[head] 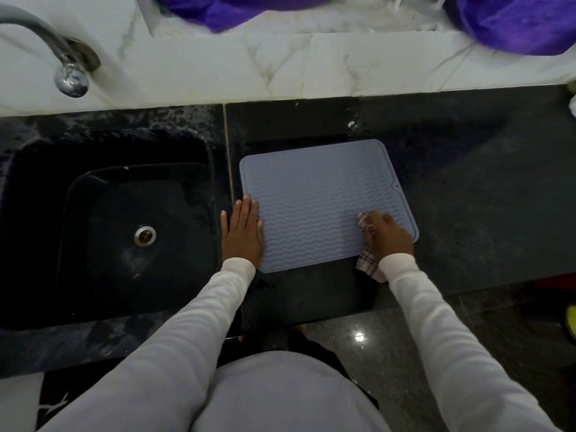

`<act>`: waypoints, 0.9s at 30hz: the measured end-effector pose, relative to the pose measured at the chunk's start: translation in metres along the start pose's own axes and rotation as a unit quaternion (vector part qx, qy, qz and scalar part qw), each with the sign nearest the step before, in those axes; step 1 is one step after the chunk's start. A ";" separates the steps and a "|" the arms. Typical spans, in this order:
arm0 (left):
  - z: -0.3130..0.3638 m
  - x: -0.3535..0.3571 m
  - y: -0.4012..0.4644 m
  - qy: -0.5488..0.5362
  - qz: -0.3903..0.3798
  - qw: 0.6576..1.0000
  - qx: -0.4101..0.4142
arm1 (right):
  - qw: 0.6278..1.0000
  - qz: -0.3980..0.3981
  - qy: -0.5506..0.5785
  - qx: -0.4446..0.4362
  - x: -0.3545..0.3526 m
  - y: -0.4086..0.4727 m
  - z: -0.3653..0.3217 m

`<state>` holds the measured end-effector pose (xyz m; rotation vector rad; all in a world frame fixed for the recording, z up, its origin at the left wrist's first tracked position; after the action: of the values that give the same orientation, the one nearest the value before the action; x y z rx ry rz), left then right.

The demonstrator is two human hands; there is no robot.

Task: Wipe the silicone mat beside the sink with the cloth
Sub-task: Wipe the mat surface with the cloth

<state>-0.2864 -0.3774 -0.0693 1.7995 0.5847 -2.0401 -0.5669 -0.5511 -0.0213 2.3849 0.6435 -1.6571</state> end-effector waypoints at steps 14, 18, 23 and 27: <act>0.001 0.004 0.002 0.013 0.001 1.000 -0.006 | 0.986 0.057 -0.001 0.156 -0.043 0.033 0.089; 0.003 0.003 0.001 0.003 0.002 1.000 -0.002 | 0.981 0.052 0.013 0.187 -0.045 0.030 0.082; 0.003 0.000 0.002 0.009 0.002 1.000 0.004 | 0.981 0.087 0.073 0.157 -0.051 0.022 0.042; -0.001 -0.002 0.002 0.016 0.000 1.000 0.015 | 0.985 0.100 0.132 0.040 -0.033 0.008 -0.037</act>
<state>-0.2845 -0.3790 -0.0678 1.8533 0.5653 -2.0334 -0.5414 -0.5529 0.0220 2.6524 0.3637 -1.3242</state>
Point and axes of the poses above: each hand's wrist, its own y-axis towards the middle knuckle, its own x-axis out of the palm, z = x × y, the point moved 4 cm from there along y, towards the middle knuckle, and after that the axes turned 13 degrees about y, right-handed, at the moved point
